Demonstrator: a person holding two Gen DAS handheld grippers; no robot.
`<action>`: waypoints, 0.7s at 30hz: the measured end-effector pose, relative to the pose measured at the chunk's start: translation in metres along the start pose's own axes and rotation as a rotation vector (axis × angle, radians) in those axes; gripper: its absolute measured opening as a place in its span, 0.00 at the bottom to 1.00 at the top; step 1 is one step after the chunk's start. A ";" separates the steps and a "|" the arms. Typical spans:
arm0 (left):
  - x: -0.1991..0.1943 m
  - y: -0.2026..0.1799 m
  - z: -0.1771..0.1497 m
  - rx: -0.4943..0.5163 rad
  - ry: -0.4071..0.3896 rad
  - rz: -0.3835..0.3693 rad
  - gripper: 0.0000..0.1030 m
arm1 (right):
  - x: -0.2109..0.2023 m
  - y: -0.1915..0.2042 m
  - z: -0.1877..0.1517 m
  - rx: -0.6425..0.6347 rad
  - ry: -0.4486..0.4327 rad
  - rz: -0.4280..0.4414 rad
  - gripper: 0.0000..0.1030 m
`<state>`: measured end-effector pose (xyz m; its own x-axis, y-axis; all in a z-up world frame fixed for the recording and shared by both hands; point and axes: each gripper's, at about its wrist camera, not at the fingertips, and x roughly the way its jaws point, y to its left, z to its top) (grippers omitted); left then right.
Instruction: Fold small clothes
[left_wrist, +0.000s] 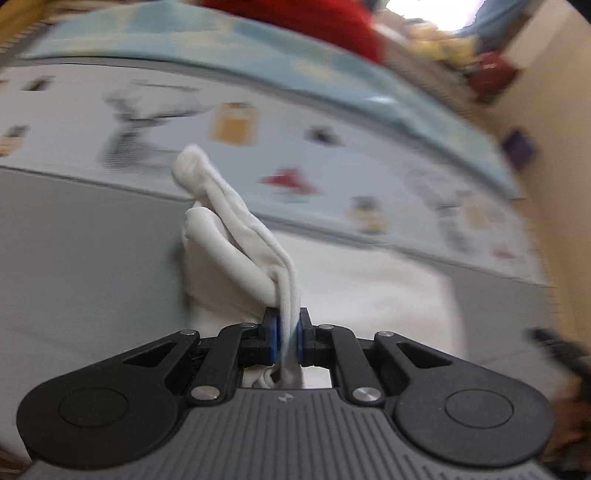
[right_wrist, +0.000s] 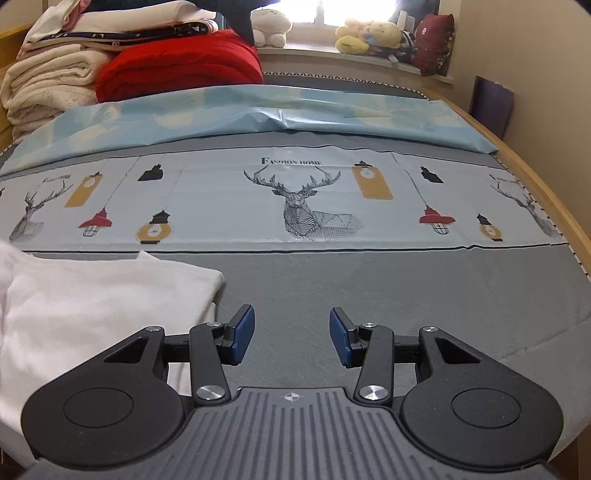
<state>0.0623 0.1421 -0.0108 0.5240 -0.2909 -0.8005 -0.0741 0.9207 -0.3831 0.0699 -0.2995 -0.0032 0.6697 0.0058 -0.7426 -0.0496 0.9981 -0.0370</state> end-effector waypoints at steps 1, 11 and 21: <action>0.004 -0.015 0.000 -0.008 0.003 -0.054 0.09 | -0.001 -0.003 -0.003 0.005 -0.006 0.000 0.45; 0.071 -0.163 -0.010 -0.018 0.078 -0.308 0.12 | 0.008 -0.036 -0.023 0.013 0.033 -0.048 0.45; 0.061 -0.132 -0.007 0.052 0.127 -0.317 0.18 | 0.019 -0.043 -0.022 0.170 0.053 0.116 0.46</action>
<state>0.0983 0.0015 -0.0120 0.4038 -0.5918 -0.6976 0.1205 0.7903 -0.6007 0.0684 -0.3439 -0.0299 0.6269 0.1229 -0.7693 0.0046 0.9869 0.1614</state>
